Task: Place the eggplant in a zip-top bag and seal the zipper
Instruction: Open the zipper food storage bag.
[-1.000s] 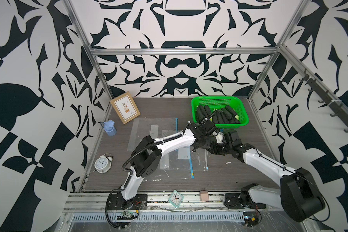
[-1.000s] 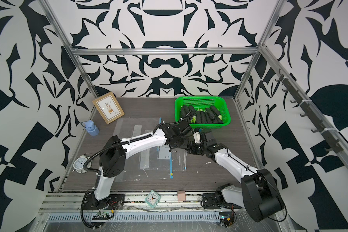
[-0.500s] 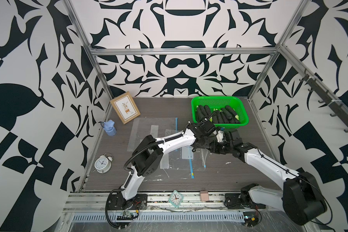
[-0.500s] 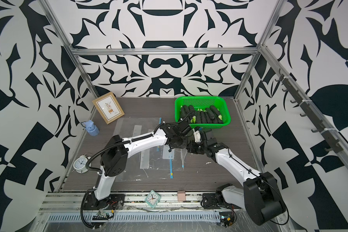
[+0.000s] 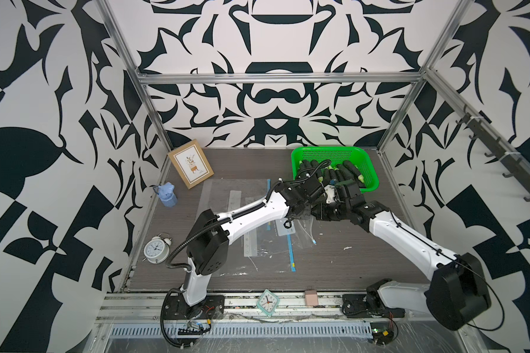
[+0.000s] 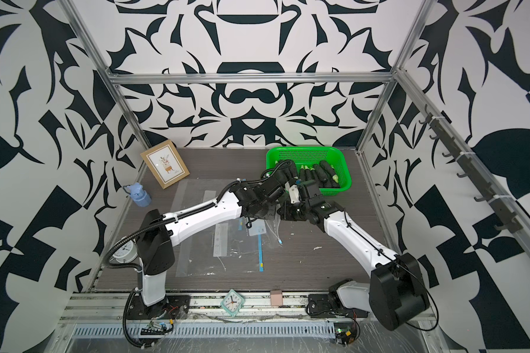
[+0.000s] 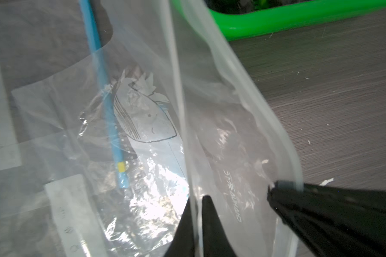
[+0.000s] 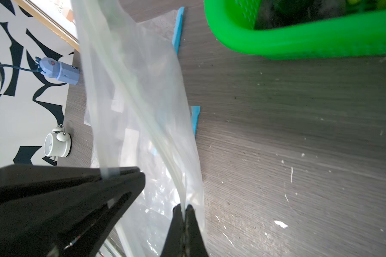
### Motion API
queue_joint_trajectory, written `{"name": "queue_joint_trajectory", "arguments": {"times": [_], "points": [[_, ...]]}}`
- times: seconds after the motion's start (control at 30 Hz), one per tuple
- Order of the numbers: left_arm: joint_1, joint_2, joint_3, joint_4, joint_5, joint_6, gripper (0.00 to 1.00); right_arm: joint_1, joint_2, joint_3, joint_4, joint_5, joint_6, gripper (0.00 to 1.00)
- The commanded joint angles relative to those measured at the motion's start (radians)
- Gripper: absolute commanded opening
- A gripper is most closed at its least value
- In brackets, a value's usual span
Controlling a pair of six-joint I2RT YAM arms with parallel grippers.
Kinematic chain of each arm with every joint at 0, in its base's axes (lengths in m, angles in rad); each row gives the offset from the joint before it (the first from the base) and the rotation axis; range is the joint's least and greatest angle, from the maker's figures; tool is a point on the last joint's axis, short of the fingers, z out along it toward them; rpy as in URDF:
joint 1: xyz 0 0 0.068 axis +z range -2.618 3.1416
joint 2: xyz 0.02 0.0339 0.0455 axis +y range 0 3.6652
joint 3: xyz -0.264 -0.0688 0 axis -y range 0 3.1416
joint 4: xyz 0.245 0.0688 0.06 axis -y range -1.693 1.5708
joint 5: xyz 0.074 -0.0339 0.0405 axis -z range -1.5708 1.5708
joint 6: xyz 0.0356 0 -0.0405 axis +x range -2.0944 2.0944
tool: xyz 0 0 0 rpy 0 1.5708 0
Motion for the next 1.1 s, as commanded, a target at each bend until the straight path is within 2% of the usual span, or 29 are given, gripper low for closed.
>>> {"name": "queue_joint_trajectory", "arguments": {"times": [0.0,0.23,0.53,0.73,0.8,0.87,0.9,0.97,1.0,1.07], "points": [[0.02,-0.06,0.016,-0.116,-0.079,0.002,0.14,0.024,0.023,0.099,-0.041,-0.007,-0.041,0.0],[0.056,-0.096,0.089,-0.272,-0.126,0.026,0.15,0.046,0.078,0.198,-0.07,0.001,-0.055,0.0],[0.106,-0.086,0.209,-0.411,-0.12,0.094,0.15,0.054,0.092,0.208,-0.05,0.033,-0.031,0.0],[0.137,-0.084,0.214,-0.371,-0.054,0.119,0.13,0.057,0.076,0.204,-0.001,0.052,0.015,0.0],[0.139,-0.096,0.18,-0.316,0.009,0.11,0.26,0.059,0.08,0.205,0.008,0.05,0.025,0.0],[0.139,-0.12,0.135,-0.242,0.07,0.085,0.3,0.059,0.088,0.204,0.012,0.049,0.031,0.0],[0.139,-0.142,0.095,-0.179,0.113,0.077,0.38,0.062,0.089,0.205,0.013,0.049,0.03,0.0],[0.139,-0.182,0.023,-0.057,0.2,0.059,0.41,0.065,0.094,0.204,0.018,0.046,0.035,0.0],[0.139,-0.198,-0.009,-0.007,0.224,0.054,0.44,0.065,0.095,0.205,0.021,0.043,0.036,0.0],[0.139,-0.202,-0.028,0.02,0.239,0.048,0.45,0.072,0.096,0.206,0.024,0.042,0.038,0.0]]}}
